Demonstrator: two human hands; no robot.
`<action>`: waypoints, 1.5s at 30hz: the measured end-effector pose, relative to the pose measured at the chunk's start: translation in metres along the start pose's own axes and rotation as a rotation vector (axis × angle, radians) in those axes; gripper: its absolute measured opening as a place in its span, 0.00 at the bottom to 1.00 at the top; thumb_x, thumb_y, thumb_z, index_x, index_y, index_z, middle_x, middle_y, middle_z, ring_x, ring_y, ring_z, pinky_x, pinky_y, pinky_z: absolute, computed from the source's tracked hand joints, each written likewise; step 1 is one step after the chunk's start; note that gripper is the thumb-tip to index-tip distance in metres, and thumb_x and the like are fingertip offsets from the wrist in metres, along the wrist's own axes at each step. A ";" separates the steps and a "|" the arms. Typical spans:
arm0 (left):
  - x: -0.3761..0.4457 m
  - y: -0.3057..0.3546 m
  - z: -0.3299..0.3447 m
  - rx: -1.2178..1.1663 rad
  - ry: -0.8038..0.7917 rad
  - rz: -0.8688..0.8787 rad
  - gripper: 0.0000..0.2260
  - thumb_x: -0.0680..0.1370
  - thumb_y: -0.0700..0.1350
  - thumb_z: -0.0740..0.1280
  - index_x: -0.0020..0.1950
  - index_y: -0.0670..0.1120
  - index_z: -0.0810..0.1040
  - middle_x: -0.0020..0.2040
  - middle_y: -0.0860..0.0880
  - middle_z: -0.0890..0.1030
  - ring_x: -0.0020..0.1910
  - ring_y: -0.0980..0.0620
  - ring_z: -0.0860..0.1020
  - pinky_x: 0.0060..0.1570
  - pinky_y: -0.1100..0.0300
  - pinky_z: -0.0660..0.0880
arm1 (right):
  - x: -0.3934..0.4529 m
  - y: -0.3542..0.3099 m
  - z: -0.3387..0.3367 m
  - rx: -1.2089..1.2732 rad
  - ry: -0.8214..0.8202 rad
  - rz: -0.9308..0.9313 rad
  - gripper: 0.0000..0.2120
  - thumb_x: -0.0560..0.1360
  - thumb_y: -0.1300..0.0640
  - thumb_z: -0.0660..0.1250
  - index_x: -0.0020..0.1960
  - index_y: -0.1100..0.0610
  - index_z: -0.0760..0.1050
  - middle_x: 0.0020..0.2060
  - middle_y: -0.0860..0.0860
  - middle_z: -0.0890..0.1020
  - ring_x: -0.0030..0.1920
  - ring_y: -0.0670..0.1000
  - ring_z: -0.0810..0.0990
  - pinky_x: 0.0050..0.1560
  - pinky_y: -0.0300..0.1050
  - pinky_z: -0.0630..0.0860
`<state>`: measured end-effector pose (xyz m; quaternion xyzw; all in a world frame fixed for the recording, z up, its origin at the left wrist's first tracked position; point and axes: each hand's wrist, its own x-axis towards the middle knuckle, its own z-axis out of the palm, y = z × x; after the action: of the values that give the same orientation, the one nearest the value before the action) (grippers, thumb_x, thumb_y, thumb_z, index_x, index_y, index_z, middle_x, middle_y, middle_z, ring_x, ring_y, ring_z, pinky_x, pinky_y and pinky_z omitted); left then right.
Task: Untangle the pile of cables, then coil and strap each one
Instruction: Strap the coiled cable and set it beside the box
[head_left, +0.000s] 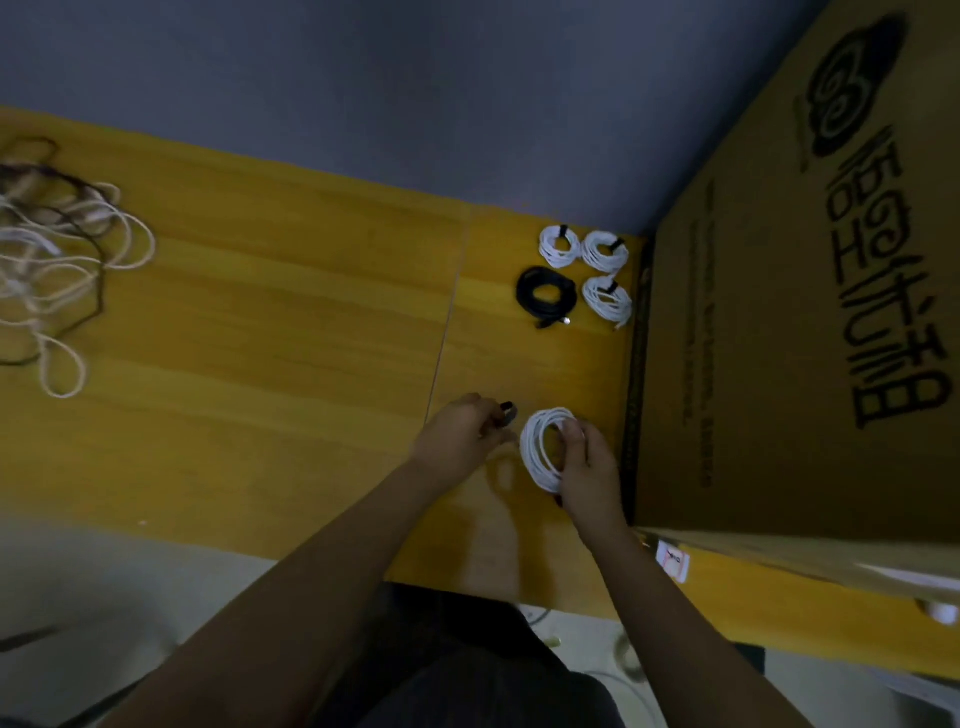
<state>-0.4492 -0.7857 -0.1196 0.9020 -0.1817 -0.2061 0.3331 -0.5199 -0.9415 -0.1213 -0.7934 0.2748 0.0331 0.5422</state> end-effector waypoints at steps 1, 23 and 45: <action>-0.002 0.000 -0.011 -0.037 0.015 0.000 0.12 0.78 0.50 0.67 0.53 0.42 0.78 0.49 0.45 0.76 0.45 0.47 0.76 0.47 0.53 0.74 | 0.003 -0.010 0.003 0.013 0.024 -0.015 0.15 0.82 0.47 0.54 0.47 0.54 0.74 0.38 0.52 0.77 0.37 0.50 0.77 0.38 0.50 0.72; -0.023 -0.055 -0.205 -0.180 0.052 0.191 0.05 0.75 0.38 0.69 0.47 0.47 0.78 0.40 0.55 0.79 0.42 0.57 0.78 0.42 0.68 0.71 | -0.022 -0.171 0.124 0.263 -0.146 -0.222 0.15 0.83 0.52 0.54 0.46 0.59 0.72 0.32 0.51 0.79 0.28 0.51 0.80 0.21 0.38 0.73; -0.019 -0.040 -0.257 -0.586 -0.060 0.125 0.07 0.81 0.44 0.62 0.45 0.46 0.76 0.44 0.52 0.81 0.41 0.60 0.80 0.41 0.63 0.78 | -0.025 -0.211 0.114 0.042 -0.105 -0.485 0.14 0.82 0.59 0.56 0.44 0.60 0.77 0.30 0.41 0.79 0.29 0.38 0.74 0.32 0.28 0.65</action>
<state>-0.3309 -0.6138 0.0361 0.7479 -0.1794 -0.2554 0.5859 -0.4133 -0.7764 0.0183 -0.8219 0.0485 -0.0623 0.5642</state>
